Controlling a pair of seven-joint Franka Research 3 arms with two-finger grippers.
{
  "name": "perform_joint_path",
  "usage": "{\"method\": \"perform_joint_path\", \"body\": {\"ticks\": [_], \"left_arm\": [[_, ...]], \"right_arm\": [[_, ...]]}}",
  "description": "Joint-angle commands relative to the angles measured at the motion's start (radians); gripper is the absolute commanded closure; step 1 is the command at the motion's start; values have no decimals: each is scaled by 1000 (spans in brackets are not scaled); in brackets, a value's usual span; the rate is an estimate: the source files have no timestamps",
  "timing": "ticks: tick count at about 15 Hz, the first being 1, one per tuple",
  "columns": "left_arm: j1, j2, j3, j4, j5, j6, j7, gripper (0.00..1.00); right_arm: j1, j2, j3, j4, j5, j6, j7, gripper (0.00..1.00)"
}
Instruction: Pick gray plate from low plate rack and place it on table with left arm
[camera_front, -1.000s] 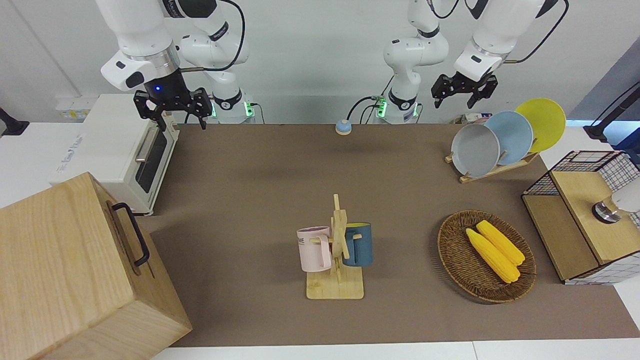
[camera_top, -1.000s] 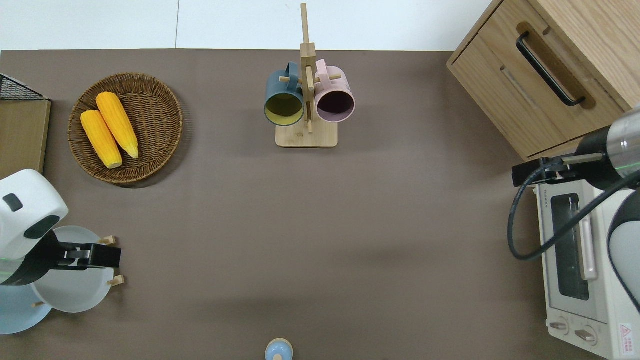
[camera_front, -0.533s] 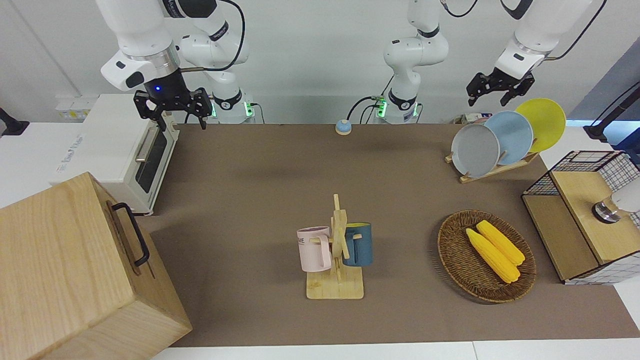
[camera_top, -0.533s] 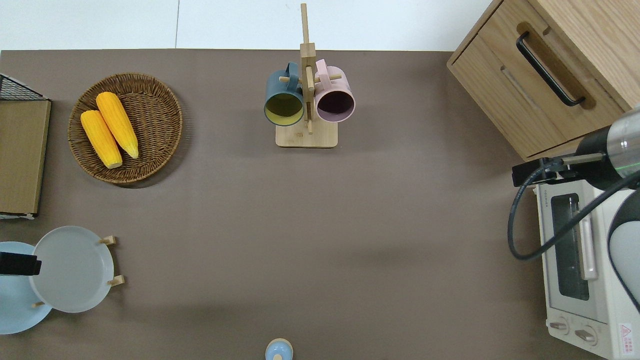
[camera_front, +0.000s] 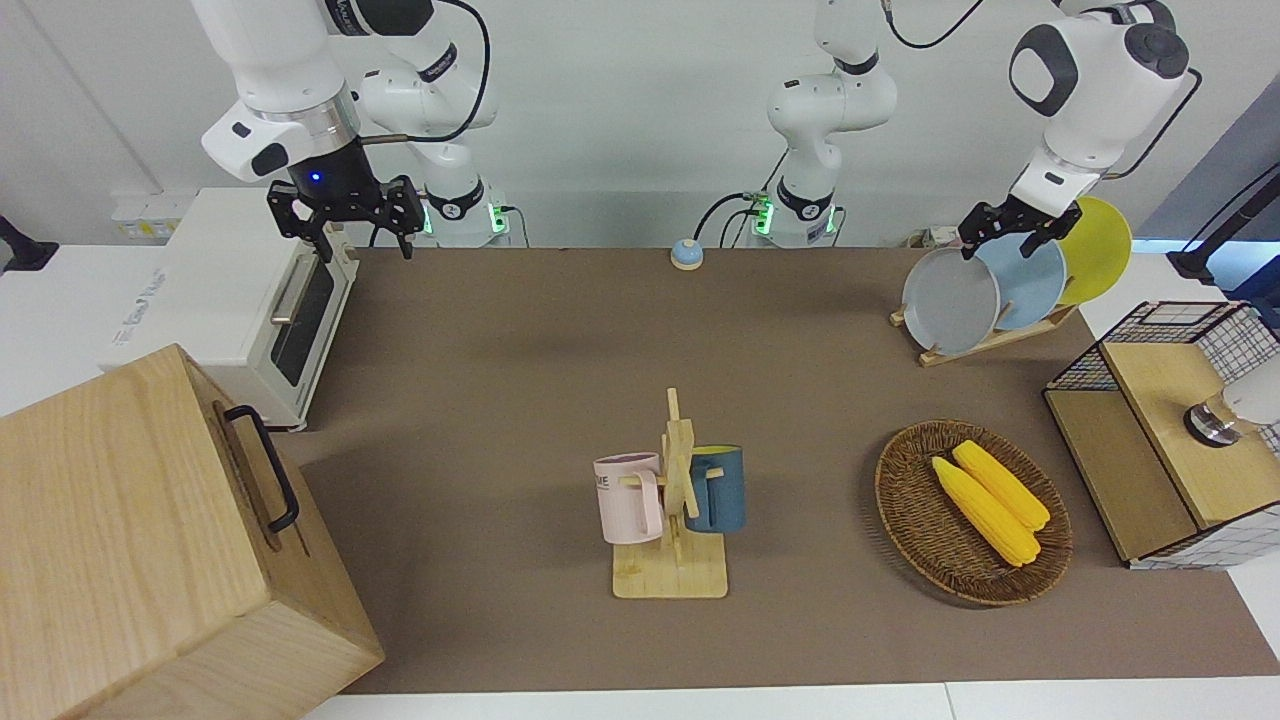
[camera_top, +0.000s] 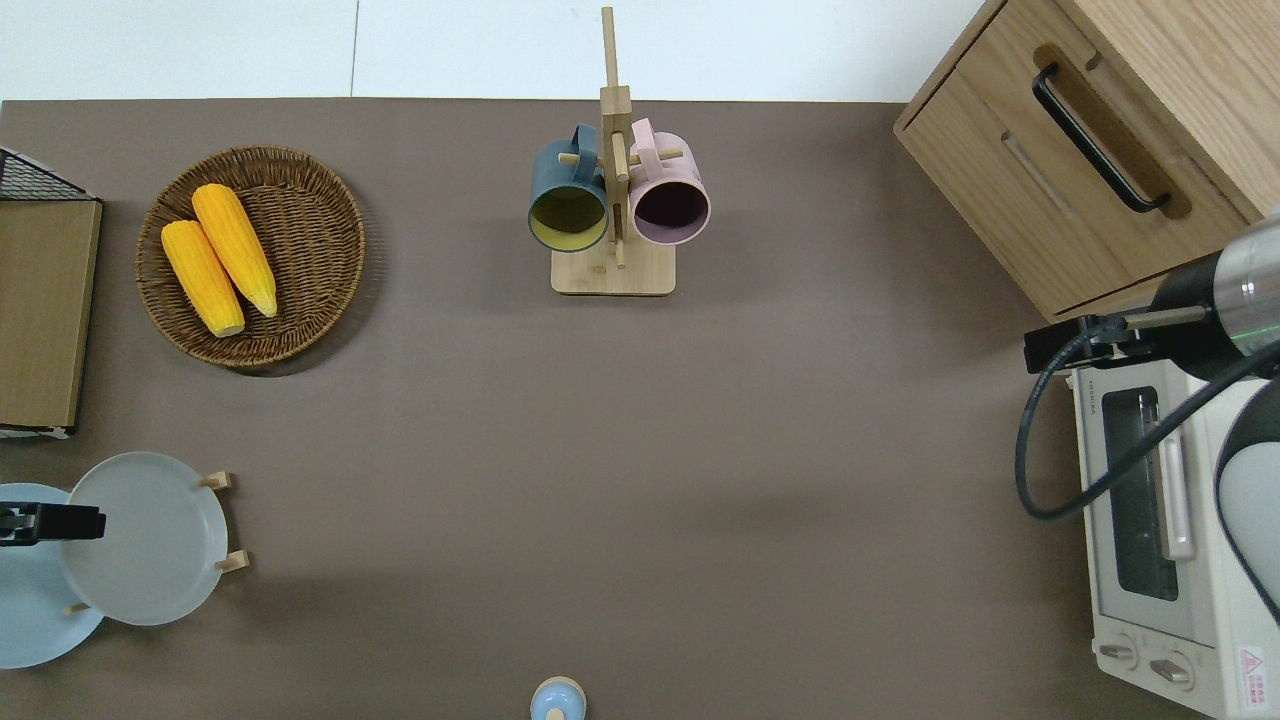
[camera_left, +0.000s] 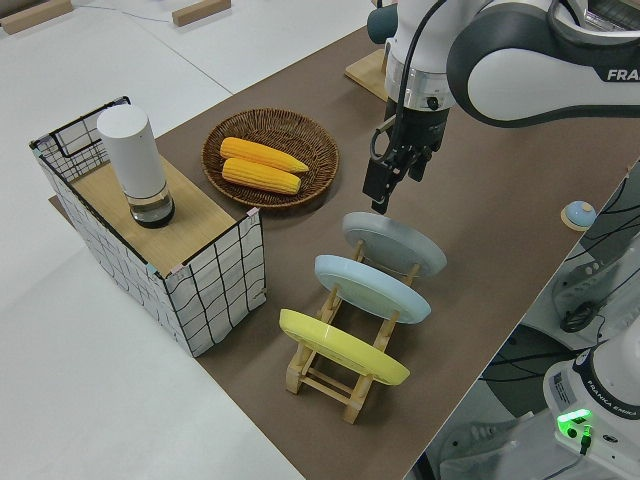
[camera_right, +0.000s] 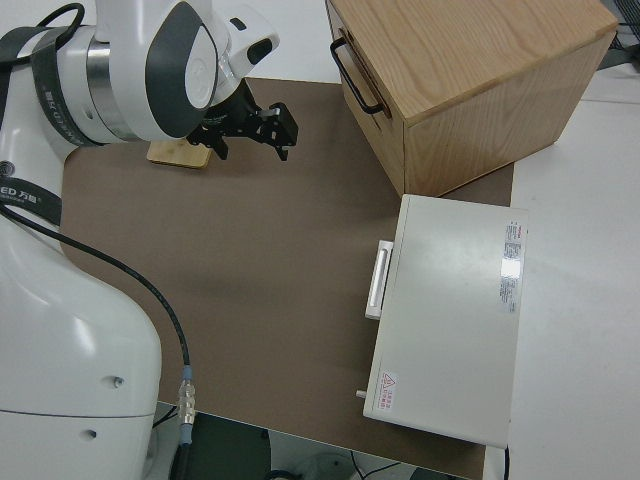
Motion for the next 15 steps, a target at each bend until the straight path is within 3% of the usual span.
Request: {"method": "perform_joint_path", "body": {"ticks": [1, 15], "left_arm": [[7, -18, -2, -87, 15, 80, 10, 9], [13, 9, 0, -169, 35, 223, 12, 15]], "right_arm": [[-22, 9, 20, 21, -3, -16, 13, 17], [-22, 9, 20, 20, -3, -16, 13, 17]]}}
